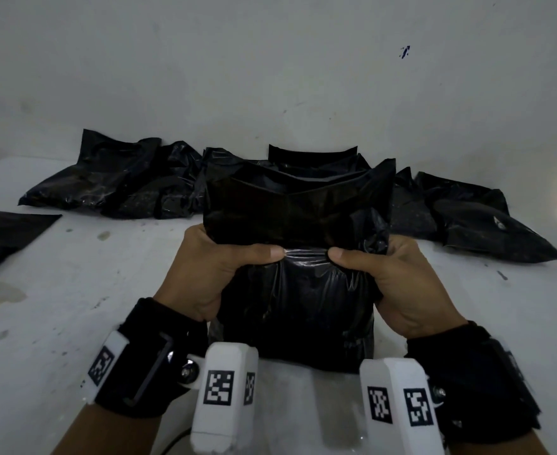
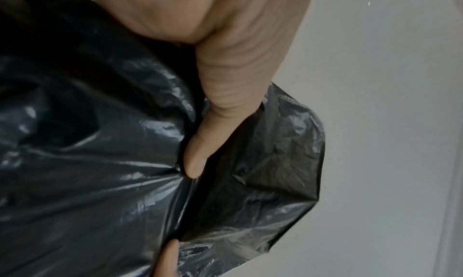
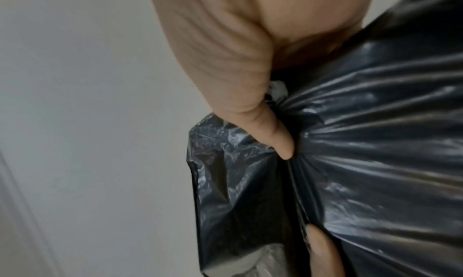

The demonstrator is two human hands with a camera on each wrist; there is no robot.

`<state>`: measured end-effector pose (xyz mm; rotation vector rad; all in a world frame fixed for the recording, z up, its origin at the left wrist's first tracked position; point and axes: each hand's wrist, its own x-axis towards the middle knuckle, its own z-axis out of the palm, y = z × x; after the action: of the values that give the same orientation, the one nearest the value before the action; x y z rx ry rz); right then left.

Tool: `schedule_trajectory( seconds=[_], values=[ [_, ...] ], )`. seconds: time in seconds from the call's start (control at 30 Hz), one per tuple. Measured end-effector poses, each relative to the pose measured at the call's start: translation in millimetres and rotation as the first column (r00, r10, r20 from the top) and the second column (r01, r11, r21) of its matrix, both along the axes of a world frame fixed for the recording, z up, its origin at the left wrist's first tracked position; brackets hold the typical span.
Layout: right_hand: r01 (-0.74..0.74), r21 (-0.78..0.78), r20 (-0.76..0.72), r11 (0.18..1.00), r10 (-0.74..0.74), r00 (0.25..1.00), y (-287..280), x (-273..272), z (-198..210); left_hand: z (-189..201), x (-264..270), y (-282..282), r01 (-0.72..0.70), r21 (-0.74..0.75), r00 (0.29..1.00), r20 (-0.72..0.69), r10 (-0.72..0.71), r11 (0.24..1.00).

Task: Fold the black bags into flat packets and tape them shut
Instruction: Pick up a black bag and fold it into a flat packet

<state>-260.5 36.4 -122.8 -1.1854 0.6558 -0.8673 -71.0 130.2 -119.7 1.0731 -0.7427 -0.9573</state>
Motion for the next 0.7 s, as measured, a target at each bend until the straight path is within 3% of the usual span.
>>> schedule_trajectory(
  seconds=[0.33,0.5,0.7],
  values=[
    [-0.092,-0.055,-0.035,0.994,0.09,0.995,-13.6,-14.3,-5.0,-4.5,10.5,-1.4,-0.016,0.033,0.999,0.038,0.014,0.999],
    [-0.075,-0.017,-0.04,0.997,0.074,0.996,-17.7,-15.8,-8.0,-7.3,19.6,-1.0,0.015,0.092,0.999,-0.044,-0.011,0.996],
    [-0.102,0.002,-0.03,0.995,0.102,0.994,-17.4,-16.2,-9.1,-7.3,33.0,4.6,0.028,0.12,0.999,0.037,-0.032,0.992]
  ],
)
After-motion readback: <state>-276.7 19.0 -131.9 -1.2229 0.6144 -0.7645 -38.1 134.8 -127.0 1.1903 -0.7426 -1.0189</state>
